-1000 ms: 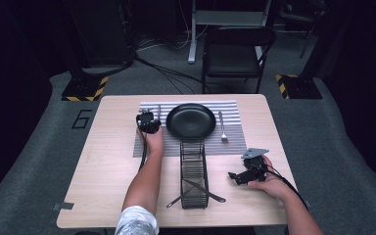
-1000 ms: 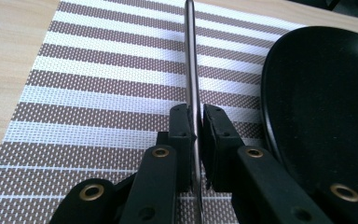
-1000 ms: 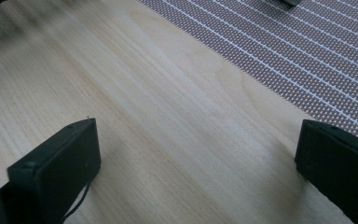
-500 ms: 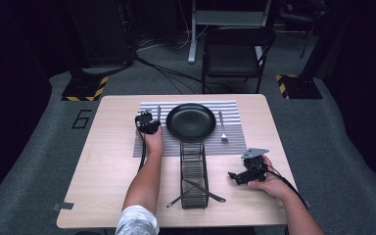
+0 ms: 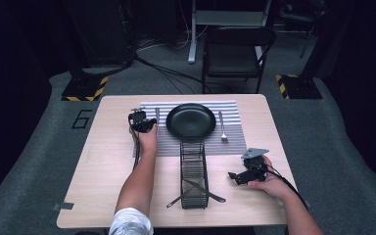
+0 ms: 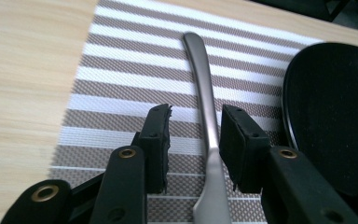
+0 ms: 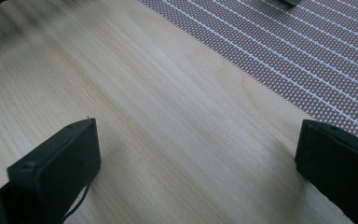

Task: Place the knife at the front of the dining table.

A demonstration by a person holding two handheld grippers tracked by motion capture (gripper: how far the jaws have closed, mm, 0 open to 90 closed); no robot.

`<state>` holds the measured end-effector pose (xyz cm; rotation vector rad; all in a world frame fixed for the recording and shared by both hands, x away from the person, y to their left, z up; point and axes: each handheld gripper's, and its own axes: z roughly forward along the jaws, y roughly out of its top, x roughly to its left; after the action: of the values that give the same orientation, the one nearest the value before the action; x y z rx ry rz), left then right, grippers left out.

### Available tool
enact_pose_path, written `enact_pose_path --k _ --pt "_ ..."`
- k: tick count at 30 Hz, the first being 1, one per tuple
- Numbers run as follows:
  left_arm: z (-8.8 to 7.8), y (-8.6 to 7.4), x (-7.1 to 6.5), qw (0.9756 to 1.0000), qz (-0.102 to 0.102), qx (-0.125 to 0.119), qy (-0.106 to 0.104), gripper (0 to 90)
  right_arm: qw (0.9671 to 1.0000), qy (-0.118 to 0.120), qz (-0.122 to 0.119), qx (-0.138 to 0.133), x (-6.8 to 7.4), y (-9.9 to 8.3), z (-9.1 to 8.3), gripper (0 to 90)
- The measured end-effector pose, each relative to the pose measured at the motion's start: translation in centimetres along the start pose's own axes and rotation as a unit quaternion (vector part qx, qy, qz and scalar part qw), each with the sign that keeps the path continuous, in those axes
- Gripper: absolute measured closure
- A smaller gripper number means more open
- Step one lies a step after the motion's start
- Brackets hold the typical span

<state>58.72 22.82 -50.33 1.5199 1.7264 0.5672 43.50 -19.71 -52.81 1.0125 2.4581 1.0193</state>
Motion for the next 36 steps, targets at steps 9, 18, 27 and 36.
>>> enact_pose_path --k 9,18,27,36 --pt "-2.5 0.7 1.7 0.9999 -0.009 -0.009 -0.004 59.2 1.0 0.0 0.0 0.0 0.0 0.0 0.0 0.0" --pt "-5.3 0.7 2.9 0.9991 0.009 -0.018 -0.036 55.6 1.0 0.0 0.0 0.0 0.0 0.0 0.0 0.0" --pt "-8.0 1.1 3.8 0.9976 0.03 -0.032 -0.053 53.3 1.0 0.0 0.0 0.0 0.0 0.0 0.0 0.0" --pt "-10.7 0.8 3.8 0.995 0.062 -0.034 -0.07 51.3 1.0 0.0 0.0 0.0 0.0 0.0 0.0 0.0"
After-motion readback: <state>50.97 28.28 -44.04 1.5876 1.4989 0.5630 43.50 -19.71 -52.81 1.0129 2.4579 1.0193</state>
